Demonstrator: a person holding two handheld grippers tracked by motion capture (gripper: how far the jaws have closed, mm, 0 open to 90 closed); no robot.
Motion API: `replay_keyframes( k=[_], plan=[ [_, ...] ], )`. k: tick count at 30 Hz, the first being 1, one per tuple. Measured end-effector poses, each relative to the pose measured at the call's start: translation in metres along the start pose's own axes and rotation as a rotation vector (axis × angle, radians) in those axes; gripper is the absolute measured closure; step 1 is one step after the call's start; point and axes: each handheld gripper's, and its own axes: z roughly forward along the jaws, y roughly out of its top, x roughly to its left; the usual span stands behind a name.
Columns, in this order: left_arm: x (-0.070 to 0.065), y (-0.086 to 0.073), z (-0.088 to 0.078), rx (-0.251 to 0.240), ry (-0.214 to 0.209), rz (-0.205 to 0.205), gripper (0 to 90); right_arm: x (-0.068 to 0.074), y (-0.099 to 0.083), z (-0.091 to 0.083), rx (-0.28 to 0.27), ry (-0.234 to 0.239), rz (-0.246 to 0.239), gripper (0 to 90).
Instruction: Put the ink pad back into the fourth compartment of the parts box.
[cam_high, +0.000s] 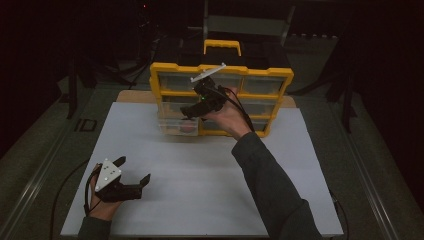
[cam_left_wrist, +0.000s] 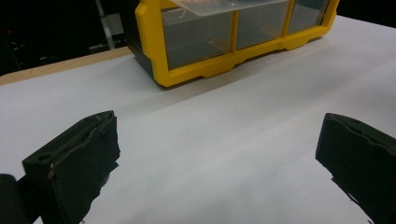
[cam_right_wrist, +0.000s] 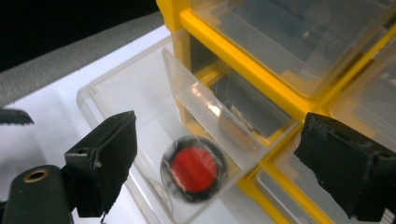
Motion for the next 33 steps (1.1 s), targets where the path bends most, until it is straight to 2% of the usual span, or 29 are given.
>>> replay_keyframes(
  k=[4, 13, 22, 33],
  plan=[
    [0.000, 0.000, 0.000, 0.001, 0.002, 0.002, 0.0, 0.000, -0.005, -0.003, 0.027, -0.007, -0.037, 11.2],
    [0.000, 0.000, 0.000, -0.004, 0.005, -0.006, 0.0, -0.004, -0.012, -0.008, 0.053, -0.004, -0.075, 11.1],
    [0.001, 0.000, -0.001, -0.003, 0.007, -0.005, 0.0, -0.005, -0.020, -0.012, 0.069, 0.004, -0.090, 11.1],
    [0.001, 0.000, -0.001, -0.005, 0.011, -0.005, 0.0, -0.005, -0.031, -0.020, 0.060, 0.012, -0.101, 11.2]
  ],
)
